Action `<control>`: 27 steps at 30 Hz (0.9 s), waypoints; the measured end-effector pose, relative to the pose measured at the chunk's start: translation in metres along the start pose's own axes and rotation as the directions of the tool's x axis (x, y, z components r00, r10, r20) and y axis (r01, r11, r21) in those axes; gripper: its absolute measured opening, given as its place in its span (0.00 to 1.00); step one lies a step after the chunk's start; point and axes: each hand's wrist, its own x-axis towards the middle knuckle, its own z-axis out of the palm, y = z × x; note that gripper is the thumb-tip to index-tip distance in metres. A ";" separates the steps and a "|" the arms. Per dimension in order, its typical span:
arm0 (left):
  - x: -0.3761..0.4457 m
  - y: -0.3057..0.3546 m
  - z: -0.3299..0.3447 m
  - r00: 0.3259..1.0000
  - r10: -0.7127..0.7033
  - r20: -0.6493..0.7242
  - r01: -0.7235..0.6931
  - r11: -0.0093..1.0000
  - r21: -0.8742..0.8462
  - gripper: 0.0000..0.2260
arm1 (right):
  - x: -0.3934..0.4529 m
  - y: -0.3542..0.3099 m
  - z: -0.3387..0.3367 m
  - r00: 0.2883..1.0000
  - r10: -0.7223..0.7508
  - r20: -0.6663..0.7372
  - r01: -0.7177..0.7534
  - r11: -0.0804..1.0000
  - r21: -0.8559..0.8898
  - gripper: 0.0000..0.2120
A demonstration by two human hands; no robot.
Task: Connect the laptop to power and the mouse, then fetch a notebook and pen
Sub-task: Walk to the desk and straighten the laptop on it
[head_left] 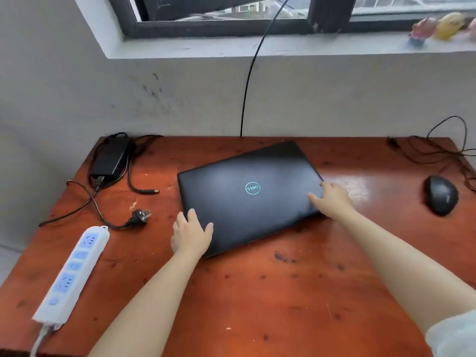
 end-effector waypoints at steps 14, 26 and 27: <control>0.075 0.016 0.023 0.894 -0.440 0.078 0.422 0.771 -0.477 0.33 | 0.081 -0.017 0.024 0.953 0.302 0.037 -0.297 0.896 0.331 0.27; 0.031 0.017 0.033 0.943 -0.318 0.099 0.329 0.839 -0.434 0.35 | -0.030 0.054 0.034 0.784 0.603 0.146 -0.569 0.604 0.559 0.37; 0.027 0.018 0.036 0.950 -0.294 0.108 0.311 0.845 -0.435 0.34 | -0.039 0.061 0.035 0.775 0.617 0.135 -0.573 0.596 0.563 0.36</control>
